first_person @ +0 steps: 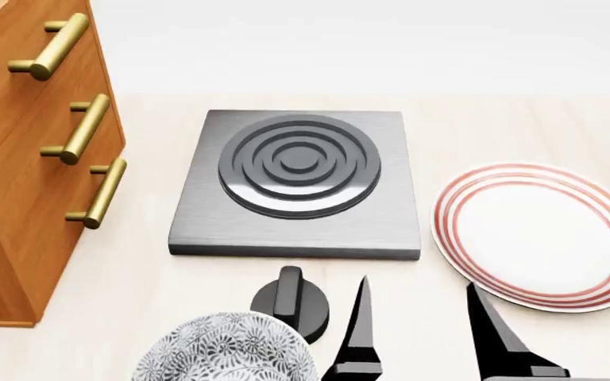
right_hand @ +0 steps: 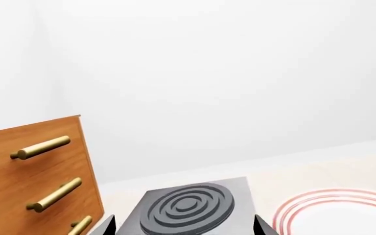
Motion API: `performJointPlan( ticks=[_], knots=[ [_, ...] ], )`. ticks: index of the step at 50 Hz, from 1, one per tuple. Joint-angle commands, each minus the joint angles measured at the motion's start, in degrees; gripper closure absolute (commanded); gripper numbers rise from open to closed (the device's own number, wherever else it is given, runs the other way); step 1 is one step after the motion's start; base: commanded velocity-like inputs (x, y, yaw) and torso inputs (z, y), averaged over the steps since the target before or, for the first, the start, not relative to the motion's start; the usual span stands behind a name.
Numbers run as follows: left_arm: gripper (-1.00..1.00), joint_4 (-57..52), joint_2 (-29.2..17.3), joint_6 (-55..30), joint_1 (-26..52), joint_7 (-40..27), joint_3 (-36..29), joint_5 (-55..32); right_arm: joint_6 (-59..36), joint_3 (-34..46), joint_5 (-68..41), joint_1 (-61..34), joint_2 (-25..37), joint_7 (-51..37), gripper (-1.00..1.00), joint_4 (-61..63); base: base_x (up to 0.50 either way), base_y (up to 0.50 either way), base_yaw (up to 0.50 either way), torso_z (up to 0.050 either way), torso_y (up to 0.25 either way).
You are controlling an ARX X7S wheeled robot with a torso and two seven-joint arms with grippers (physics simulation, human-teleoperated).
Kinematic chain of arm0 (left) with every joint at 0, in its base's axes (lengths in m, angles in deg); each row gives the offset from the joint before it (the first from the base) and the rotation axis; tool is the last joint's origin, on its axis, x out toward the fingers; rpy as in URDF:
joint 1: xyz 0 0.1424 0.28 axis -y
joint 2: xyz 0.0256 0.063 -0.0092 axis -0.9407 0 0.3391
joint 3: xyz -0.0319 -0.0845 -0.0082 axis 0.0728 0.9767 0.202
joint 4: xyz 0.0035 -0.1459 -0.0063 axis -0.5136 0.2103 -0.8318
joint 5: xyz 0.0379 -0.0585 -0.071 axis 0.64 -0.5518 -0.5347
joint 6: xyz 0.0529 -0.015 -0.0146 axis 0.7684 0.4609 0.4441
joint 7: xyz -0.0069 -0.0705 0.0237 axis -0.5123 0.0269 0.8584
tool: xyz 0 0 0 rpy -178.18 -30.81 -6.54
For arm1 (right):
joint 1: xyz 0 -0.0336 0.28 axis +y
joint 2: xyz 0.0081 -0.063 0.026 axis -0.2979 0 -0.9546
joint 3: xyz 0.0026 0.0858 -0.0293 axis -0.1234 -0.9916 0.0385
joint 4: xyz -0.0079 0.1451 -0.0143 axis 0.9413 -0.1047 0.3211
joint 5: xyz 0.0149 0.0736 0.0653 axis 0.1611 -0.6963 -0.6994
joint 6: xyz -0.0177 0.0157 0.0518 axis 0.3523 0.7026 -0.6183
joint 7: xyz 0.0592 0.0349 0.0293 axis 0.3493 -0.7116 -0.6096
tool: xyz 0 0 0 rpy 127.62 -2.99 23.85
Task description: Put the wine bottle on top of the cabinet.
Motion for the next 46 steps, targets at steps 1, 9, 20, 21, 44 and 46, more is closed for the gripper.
performJointPlan(
  ticks=[1,9,20,21,44,46],
  knots=[
    [-1.0,-17.67,-1.41,1.69,-12.46,-4.67,-1.12,1.24,-0.08,0.59,0.0,-0.18,0.02,-0.2,-1.0,0.08,0.0,0.0,0.0,0.0,0.0],
    [-1.0,-21.07,-0.4,9.09,-25.43,-8.15,-4.33,4.99,0.17,0.53,0.01,-0.22,0.18,-0.33,-1.0,-0.03,0.0,0.0,0.0,0.0,0.0],
    [-1.0,-21.56,1.11,18.62,-39.25,-10.45,-13.16,11.52,-0.13,1.01,0.04,-0.4,0.47,-0.68,-1.0,0.77,0.0,0.0,0.0,0.0,0.0],
    [-1.0,-21.48,1.24,18.87,-39.46,-10.46,-13.73,11.89,-0.17,1.07,0.09,-0.42,0.49,-0.73,-1.0,0.8,0.0,0.0,0.0,0.0,0.0],
    [-1.0,-21.5,0.96,19.85,-41.07,-10.49,-15.45,12.46,-0.34,1.35,-0.44,-0.73,0.96,-1.34,-1.0,2.01,0.0,0.0,0.0,0.0,0.0],
    [-1.0,-21.87,0.95,19.49,-40.94,-10.55,-15.26,12.23,-0.37,1.53,-0.32,-0.8,0.97,-1.35,-1.0,1.98,0.0,0.0,0.0,0.0,0.0]
  ],
)
